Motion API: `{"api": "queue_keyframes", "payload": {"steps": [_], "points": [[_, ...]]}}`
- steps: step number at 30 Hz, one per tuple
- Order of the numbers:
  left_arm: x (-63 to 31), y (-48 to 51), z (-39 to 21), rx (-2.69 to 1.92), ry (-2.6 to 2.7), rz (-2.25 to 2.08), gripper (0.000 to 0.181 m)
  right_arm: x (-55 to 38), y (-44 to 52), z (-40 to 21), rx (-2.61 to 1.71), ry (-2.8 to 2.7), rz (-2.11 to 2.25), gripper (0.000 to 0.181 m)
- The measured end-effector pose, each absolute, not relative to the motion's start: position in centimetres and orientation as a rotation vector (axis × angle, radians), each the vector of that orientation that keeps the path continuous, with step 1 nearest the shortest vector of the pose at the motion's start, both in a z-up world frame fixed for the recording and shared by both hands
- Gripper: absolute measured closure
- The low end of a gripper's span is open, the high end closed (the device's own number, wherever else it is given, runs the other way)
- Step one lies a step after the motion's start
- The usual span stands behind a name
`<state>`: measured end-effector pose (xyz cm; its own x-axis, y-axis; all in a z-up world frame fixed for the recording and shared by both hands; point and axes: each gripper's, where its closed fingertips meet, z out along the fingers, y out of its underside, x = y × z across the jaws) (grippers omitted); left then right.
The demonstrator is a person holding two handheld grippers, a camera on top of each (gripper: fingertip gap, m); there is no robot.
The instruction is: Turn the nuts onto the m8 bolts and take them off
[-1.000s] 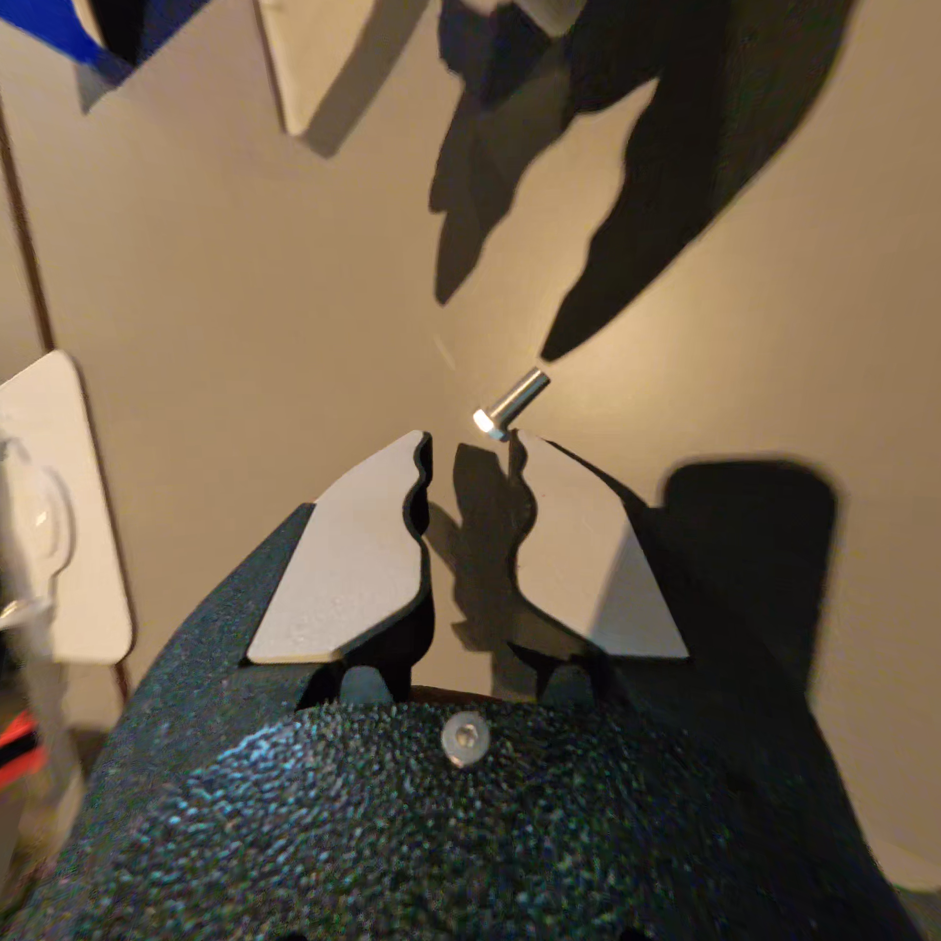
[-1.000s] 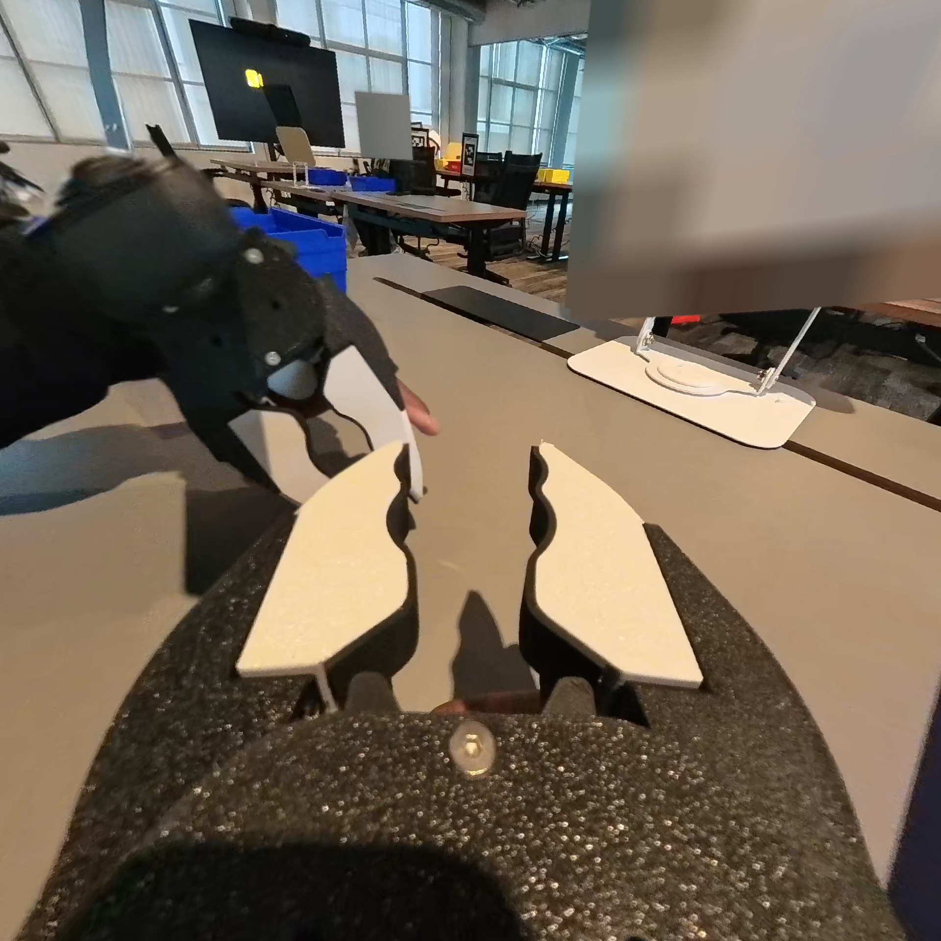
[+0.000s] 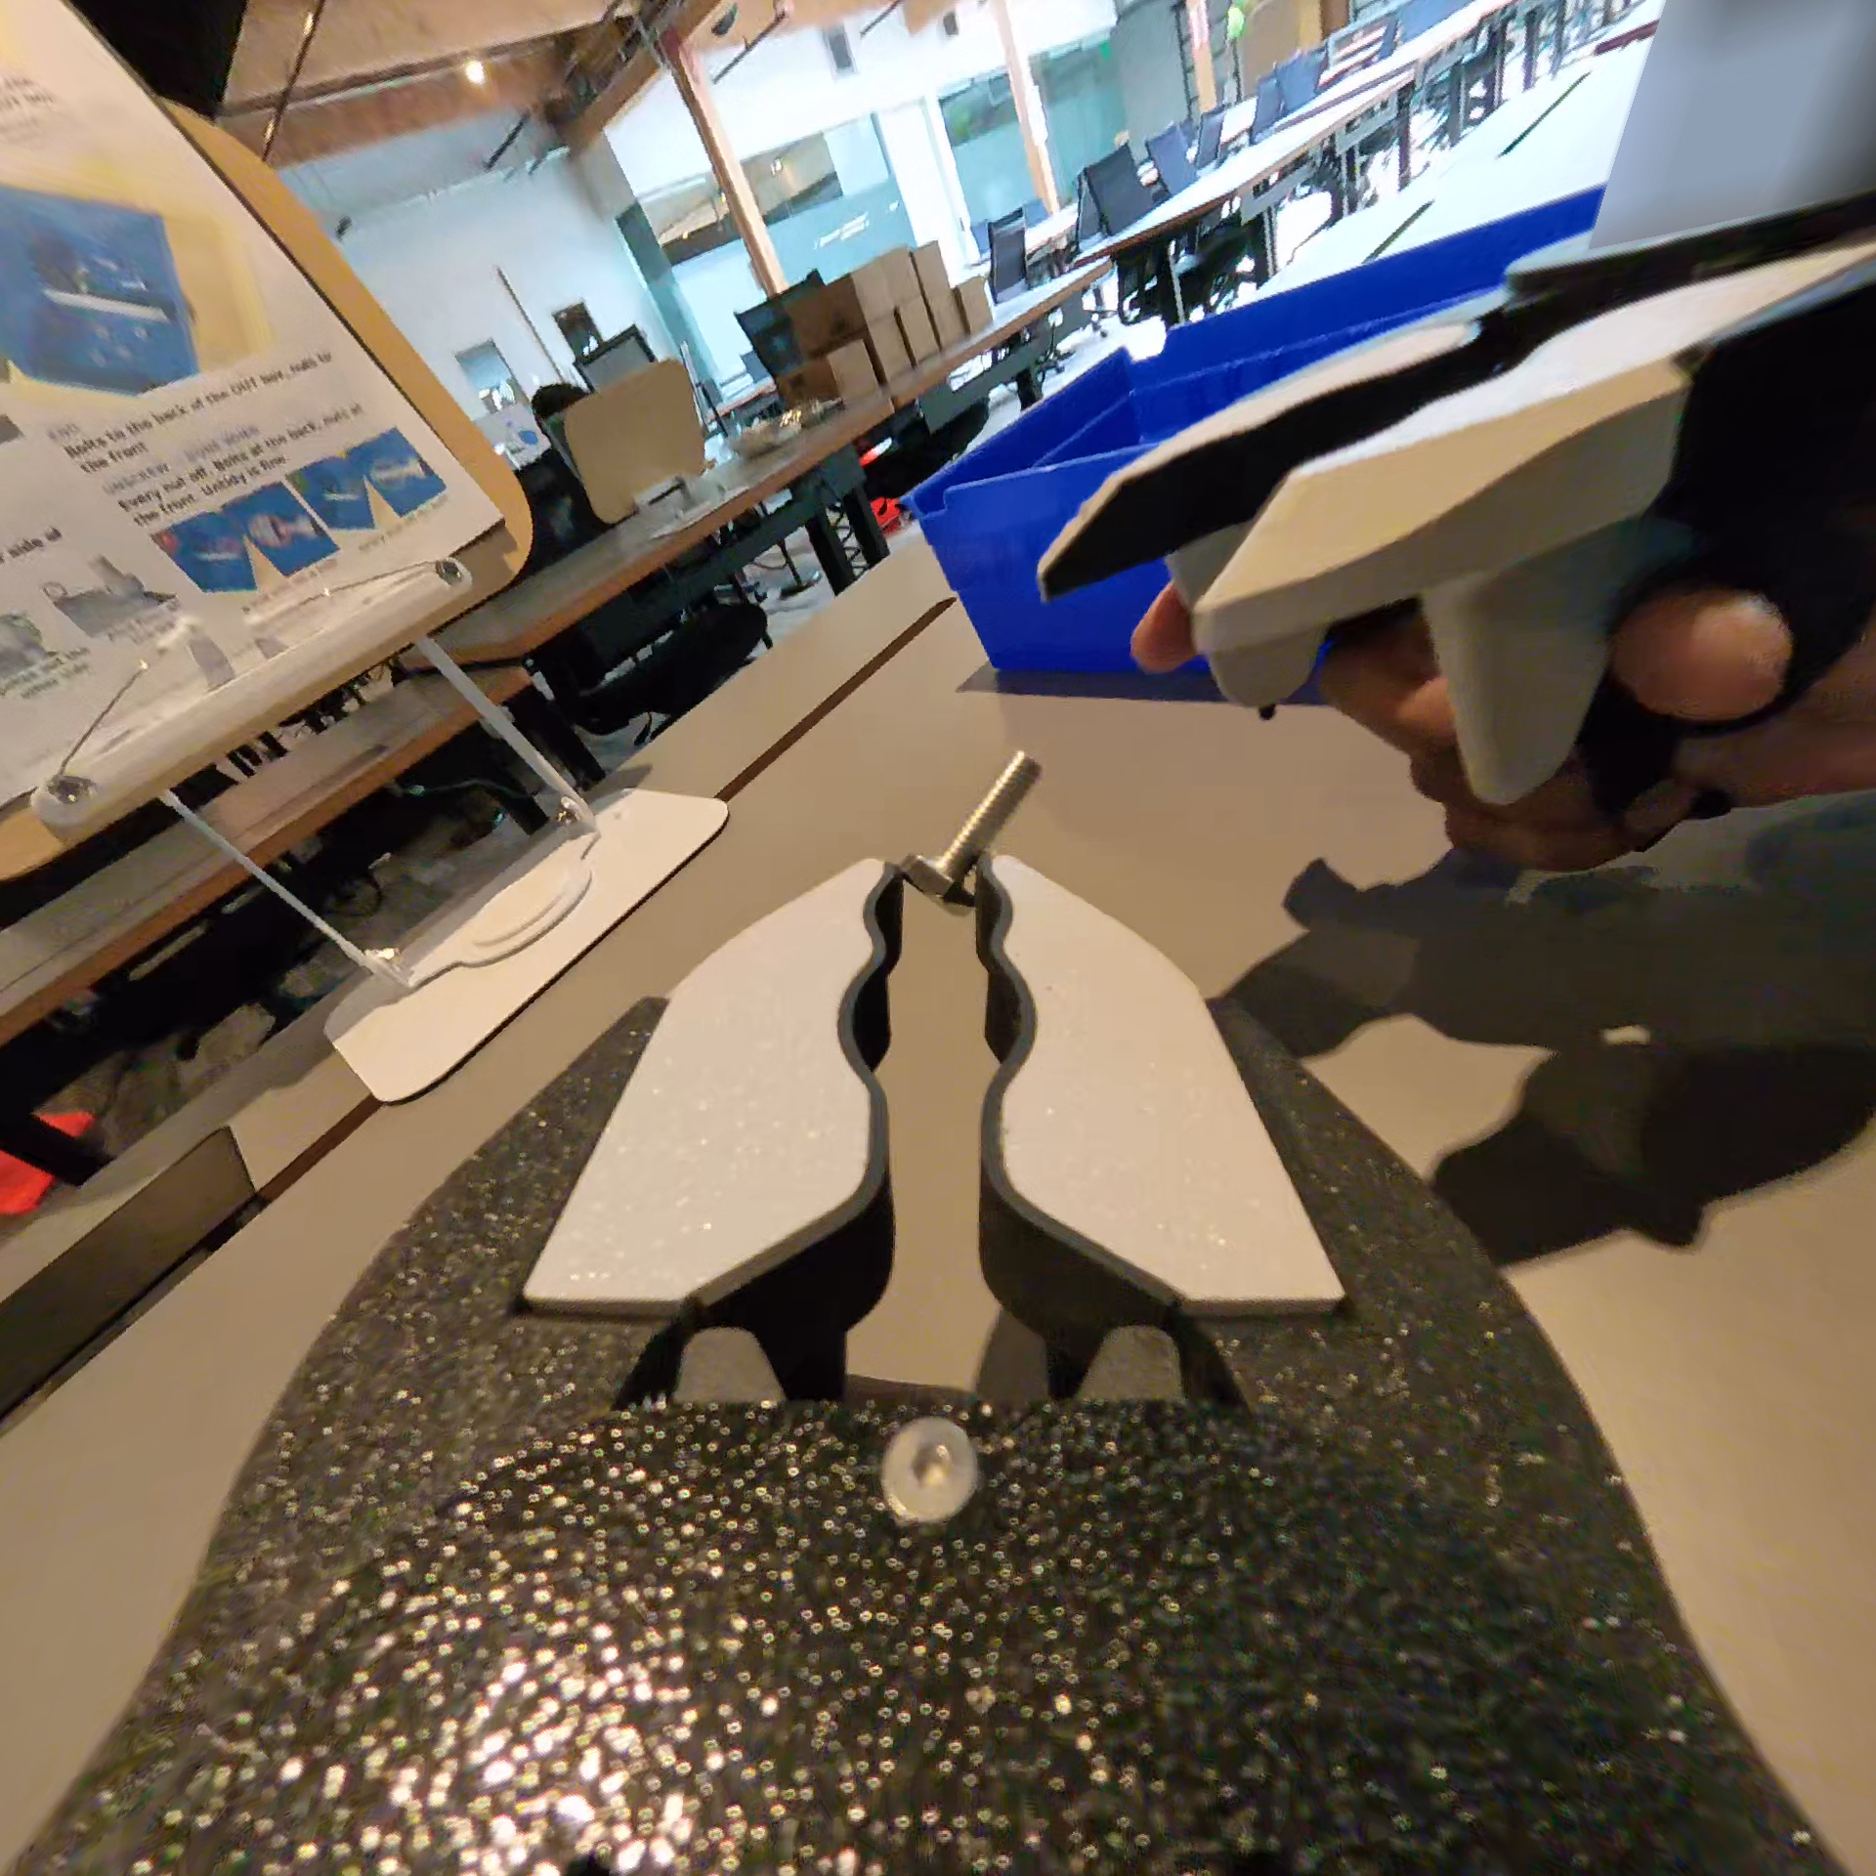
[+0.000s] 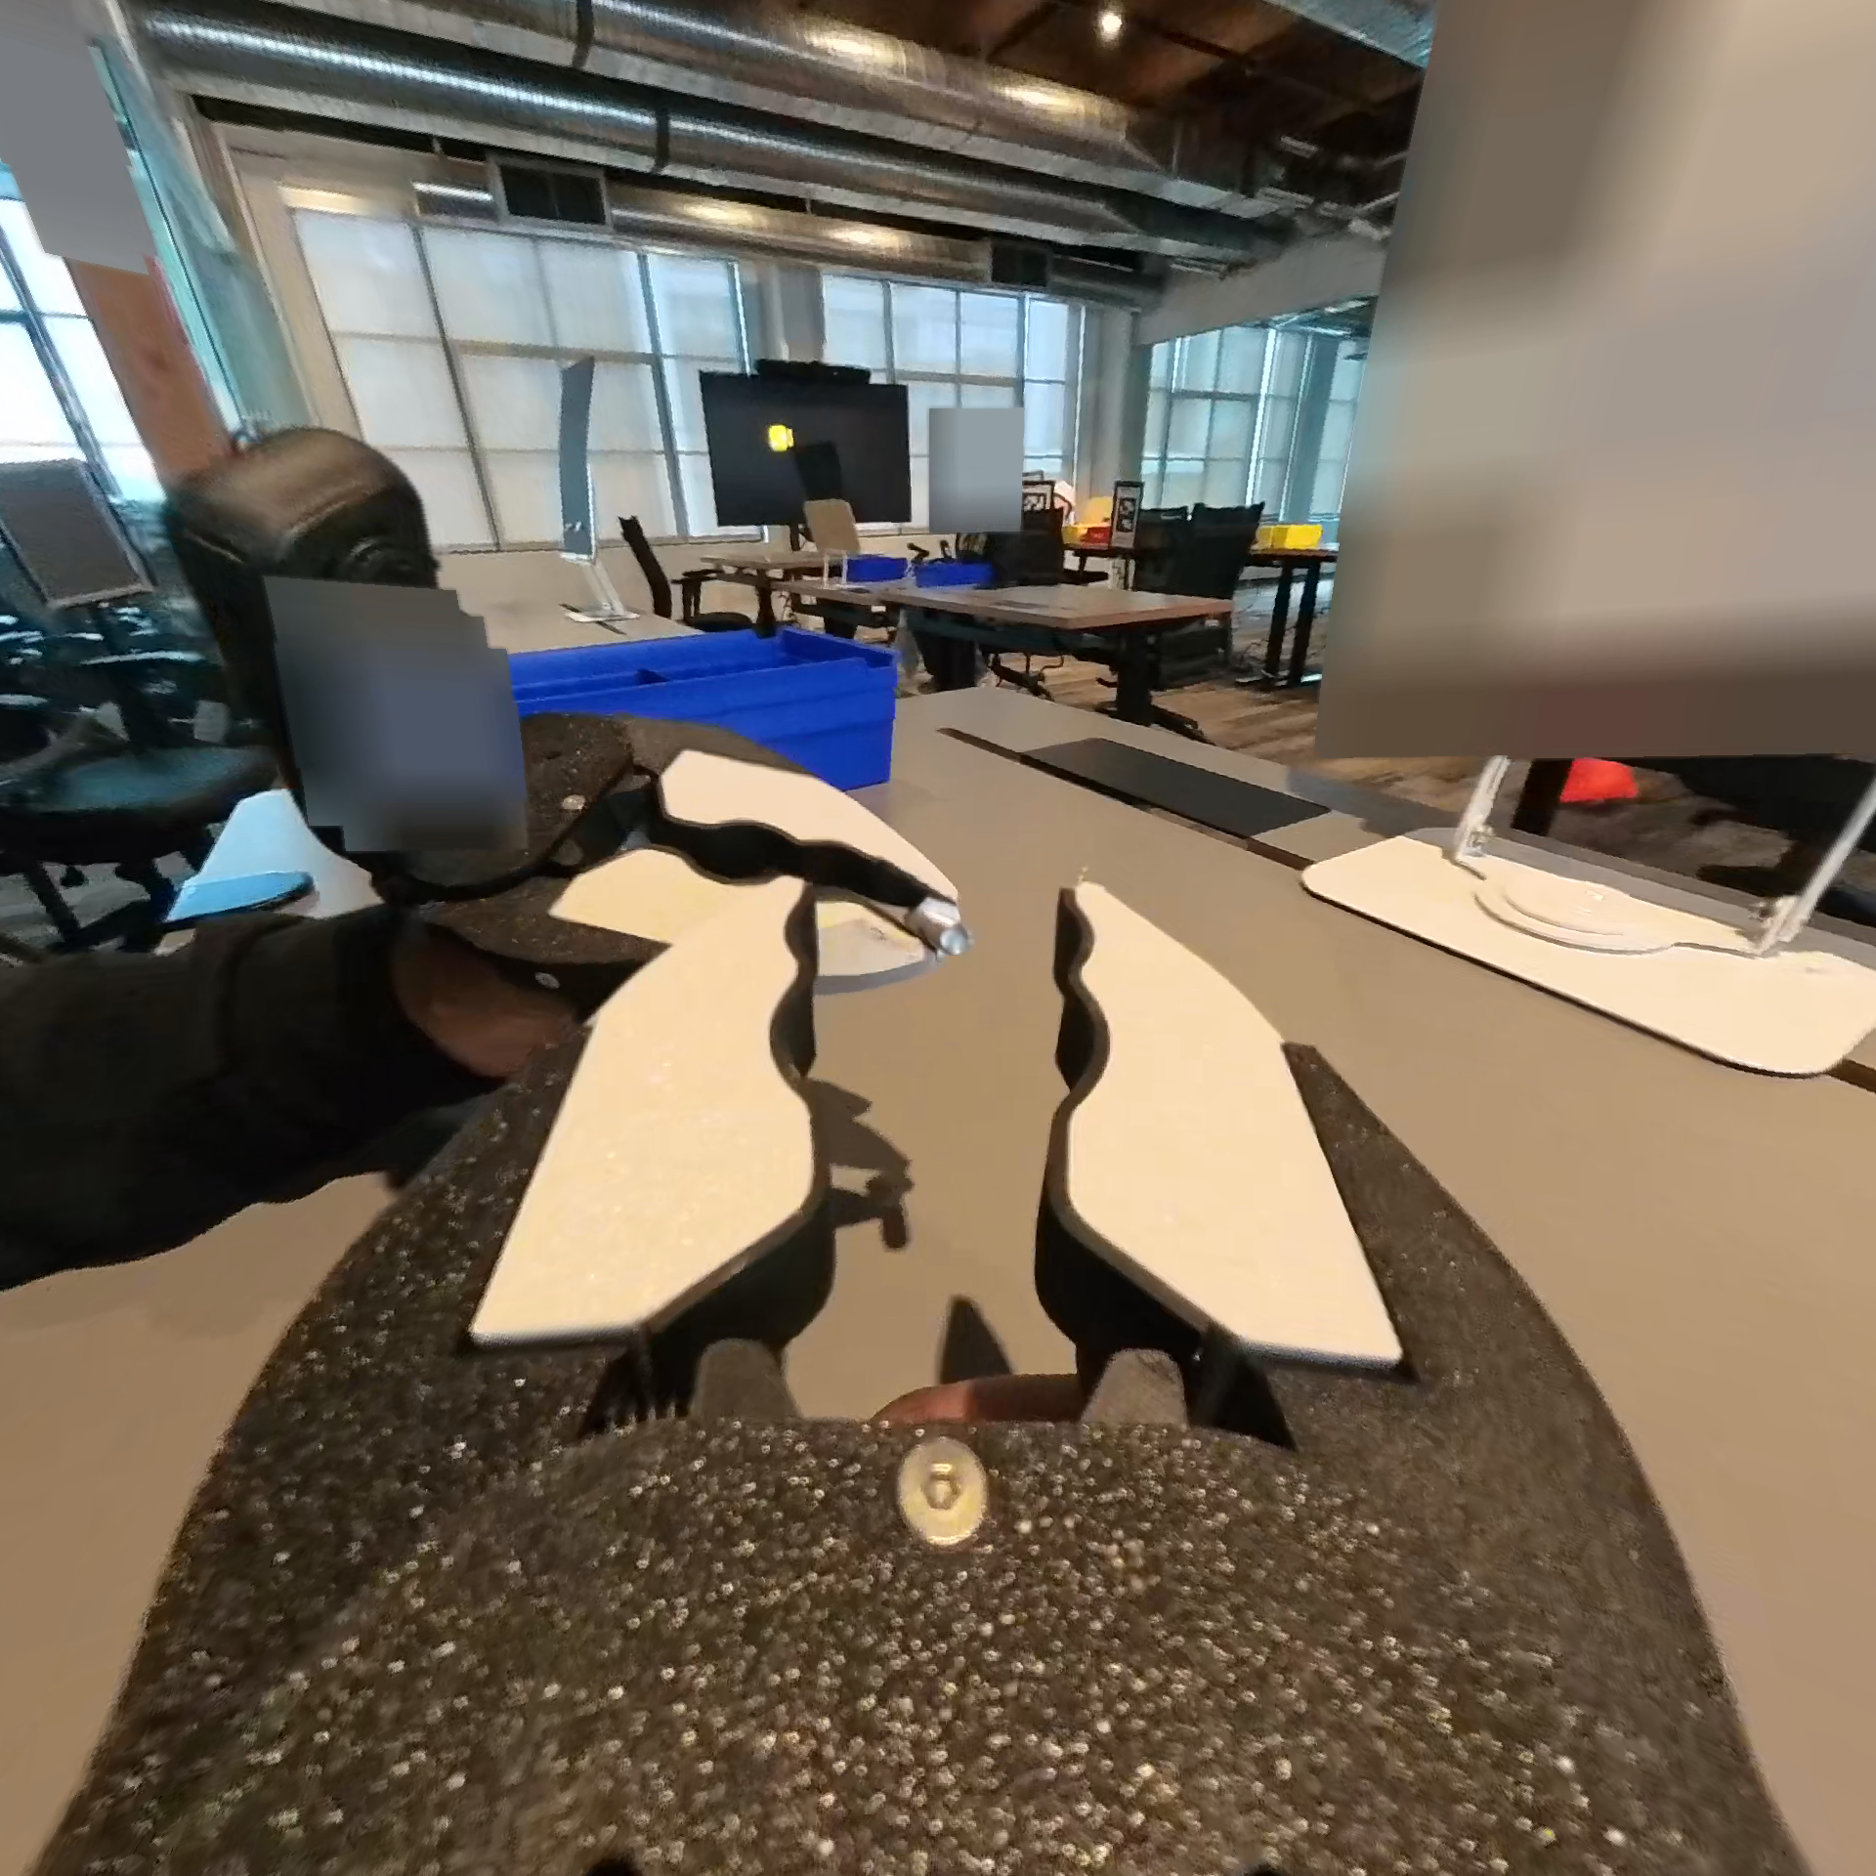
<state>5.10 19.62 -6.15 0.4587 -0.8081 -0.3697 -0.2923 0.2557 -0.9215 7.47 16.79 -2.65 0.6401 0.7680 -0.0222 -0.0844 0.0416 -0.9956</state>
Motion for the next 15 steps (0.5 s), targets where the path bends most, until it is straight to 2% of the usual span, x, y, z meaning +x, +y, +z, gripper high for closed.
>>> {"api": "queue_keyframes", "payload": {"steps": [15], "points": [[6.0,17.0,-4.8,-1.13,1.167,-0.515,0.168,6.2,16.4,-4.1,-1.444,-0.698,0.782,0.163]]}}
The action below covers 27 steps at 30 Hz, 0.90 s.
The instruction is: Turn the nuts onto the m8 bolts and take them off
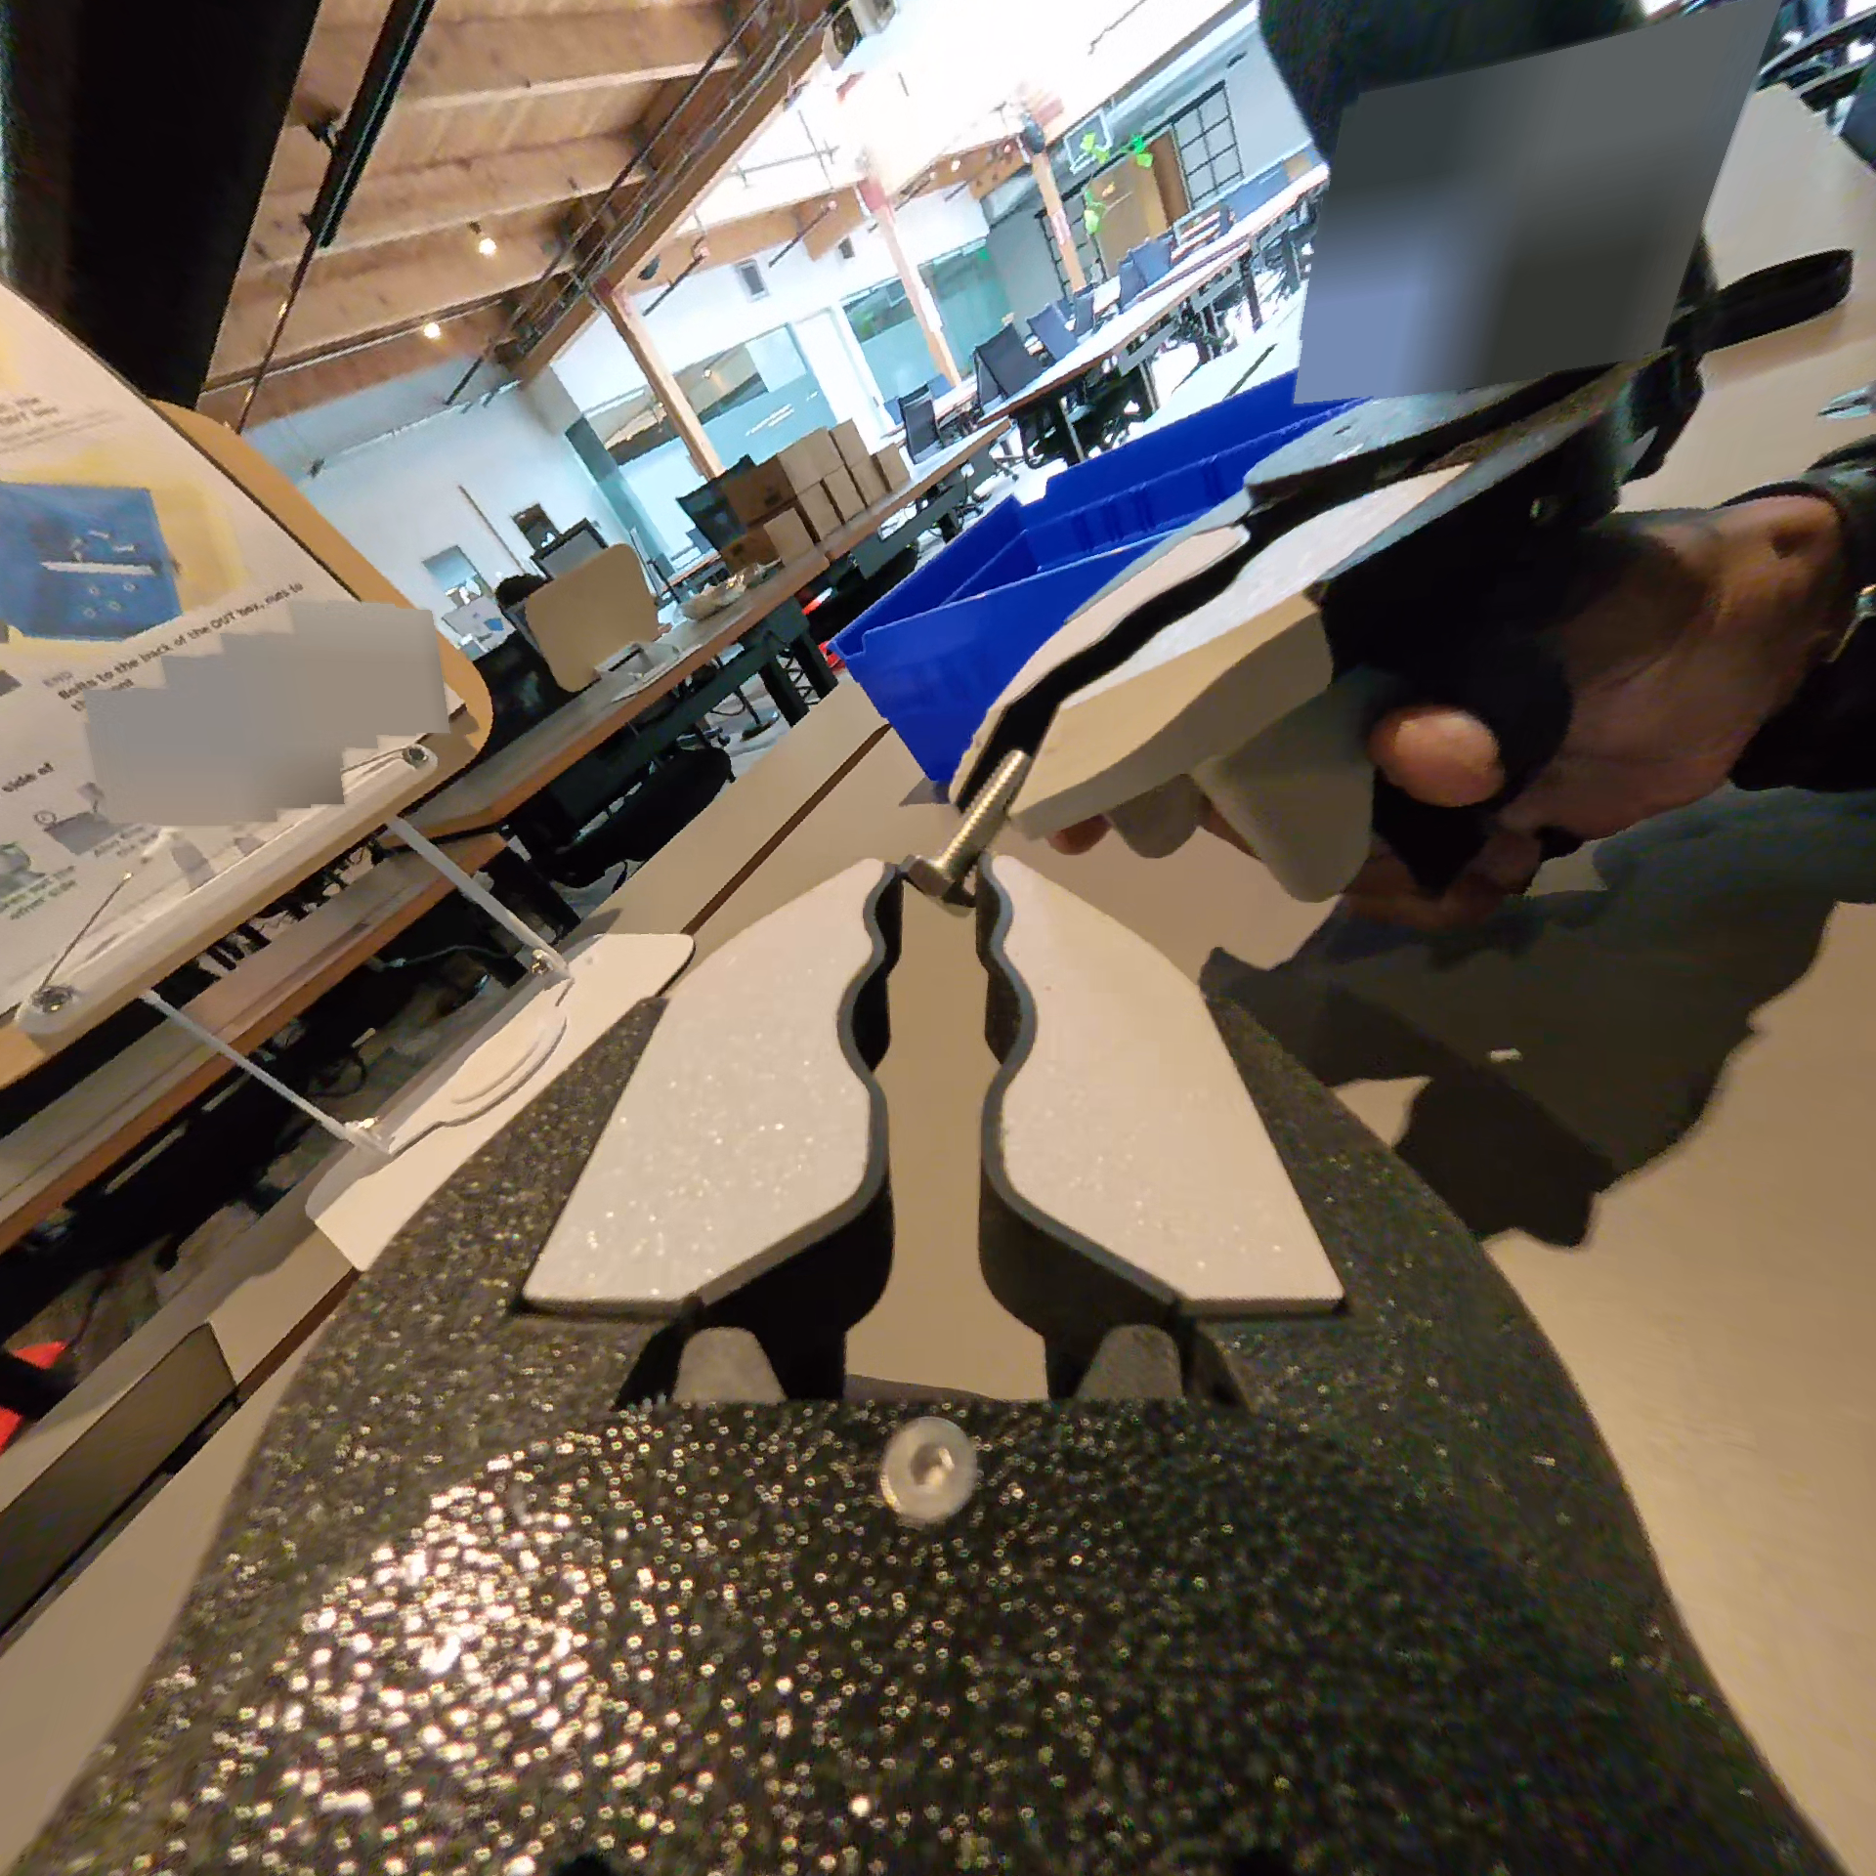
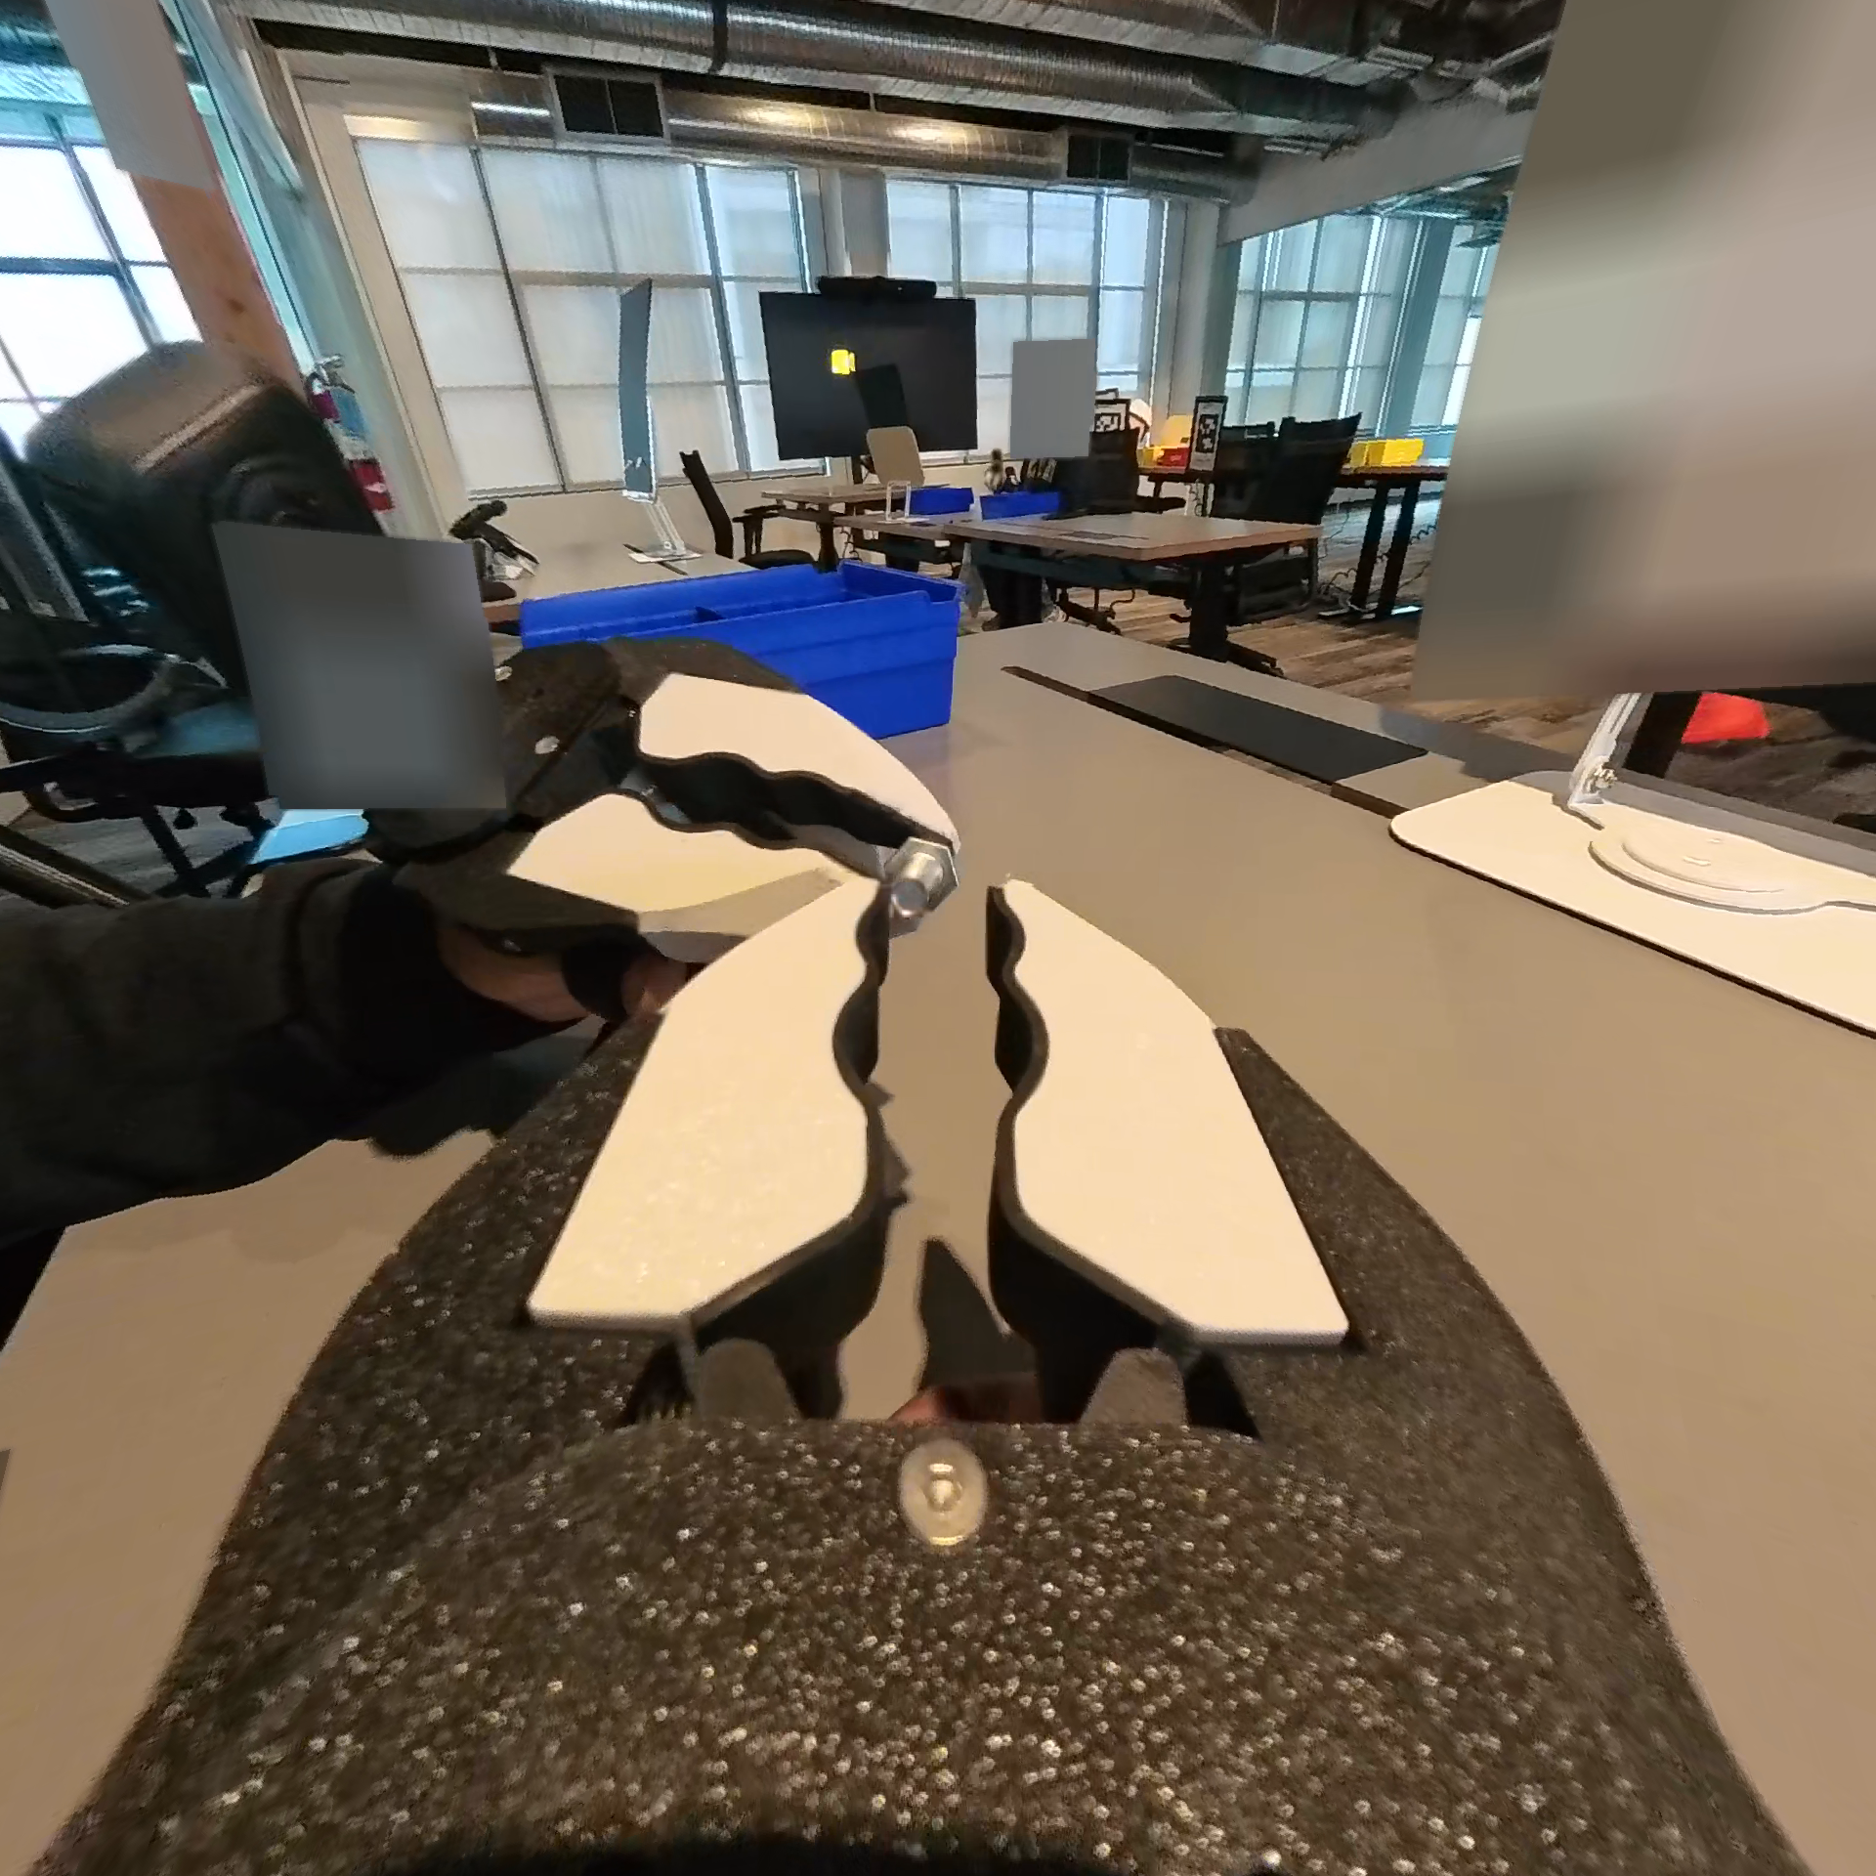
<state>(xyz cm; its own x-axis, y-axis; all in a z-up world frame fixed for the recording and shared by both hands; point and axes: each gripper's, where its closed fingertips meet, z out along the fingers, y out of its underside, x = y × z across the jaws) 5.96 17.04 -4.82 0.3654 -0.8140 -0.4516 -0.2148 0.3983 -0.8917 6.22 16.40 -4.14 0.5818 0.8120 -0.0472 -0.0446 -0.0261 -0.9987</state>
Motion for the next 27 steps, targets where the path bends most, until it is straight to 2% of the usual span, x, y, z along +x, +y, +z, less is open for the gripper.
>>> {"api": "queue_keyframes", "payload": {"steps": [9,12,15,21,27], "points": [[6.0,16.6,-5.3,-1.135,1.207,-0.549,0.168,5.9,16.0,-4.4,-1.45,-0.733,0.8,0.173],[5.9,16.0,-5.3,-1.119,1.232,-0.623,0.155,6.2,16.0,-4.1,-1.455,-0.711,0.849,0.174],[5.5,15.4,-4.9,-1.082,1.235,-0.688,0.151,6.4,15.6,-3.6,-1.447,-0.688,0.975,0.174],[5.4,12.6,-3.6,-0.963,1.256,-0.917,0.157,5.3,13.3,-3.2,-1.425,-0.742,1.273,0.173],[5.3,11.8,-3.4,-0.895,1.283,-0.888,0.162,4.6,12.1,-3.0,-1.405,-0.772,1.396,0.174]]}}
